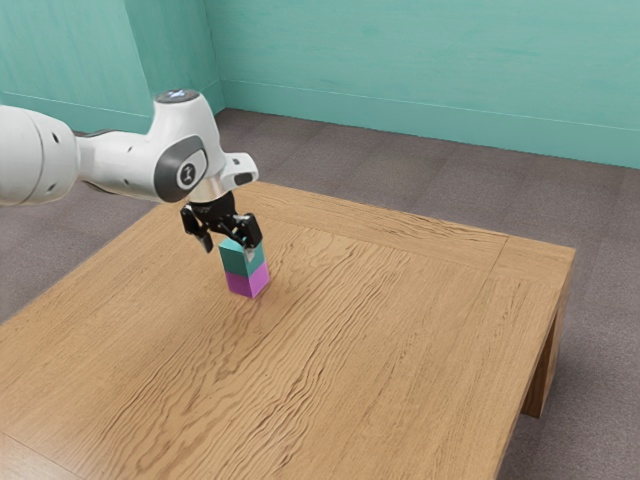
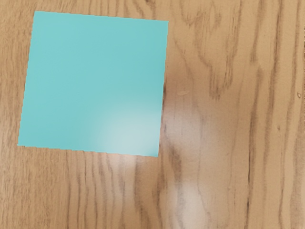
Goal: Pick up the blue block with one arm, and put the blue block on the table with one arm
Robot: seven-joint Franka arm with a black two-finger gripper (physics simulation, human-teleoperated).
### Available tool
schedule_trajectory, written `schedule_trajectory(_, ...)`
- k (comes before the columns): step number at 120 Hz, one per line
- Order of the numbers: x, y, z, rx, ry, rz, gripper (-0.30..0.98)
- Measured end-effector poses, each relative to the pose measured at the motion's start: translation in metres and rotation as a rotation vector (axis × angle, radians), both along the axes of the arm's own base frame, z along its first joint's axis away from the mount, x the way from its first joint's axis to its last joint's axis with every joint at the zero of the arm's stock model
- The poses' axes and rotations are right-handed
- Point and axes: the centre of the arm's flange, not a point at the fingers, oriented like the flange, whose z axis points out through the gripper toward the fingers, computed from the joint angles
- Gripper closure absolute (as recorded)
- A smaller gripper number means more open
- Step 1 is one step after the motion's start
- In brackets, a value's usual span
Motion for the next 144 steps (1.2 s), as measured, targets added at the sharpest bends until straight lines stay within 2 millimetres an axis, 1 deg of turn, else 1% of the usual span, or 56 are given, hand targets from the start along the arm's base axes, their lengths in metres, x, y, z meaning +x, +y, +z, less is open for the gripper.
schedule_trajectory(12,0.002,-0.001,-0.004,0.0,0.004,-0.017,0.0)
schedule_trajectory(20,0.007,-0.001,-0.011,0.002,0.008,-0.026,0.0)
schedule_trajectory(31,0.019,0.0,-0.012,0.007,-0.004,-0.039,0.0)
schedule_trajectory(43,0.022,0.006,-0.012,0.01,-0.009,-0.045,0.0)
schedule_trajectory(55,0.024,0.009,-0.016,0.01,-0.006,-0.052,0.0)
schedule_trajectory(73,0.035,0.014,-0.022,0.013,-0.011,-0.065,0.0)
schedule_trajectory(91,0.037,0.019,-0.026,0.013,-0.008,-0.074,0.0)
schedule_trajectory(121,0.04,0.019,-0.041,0.008,0.009,-0.093,0.0)
schedule_trajectory(144,0.043,0.019,-0.044,0.007,0.011,-0.103,0.0)
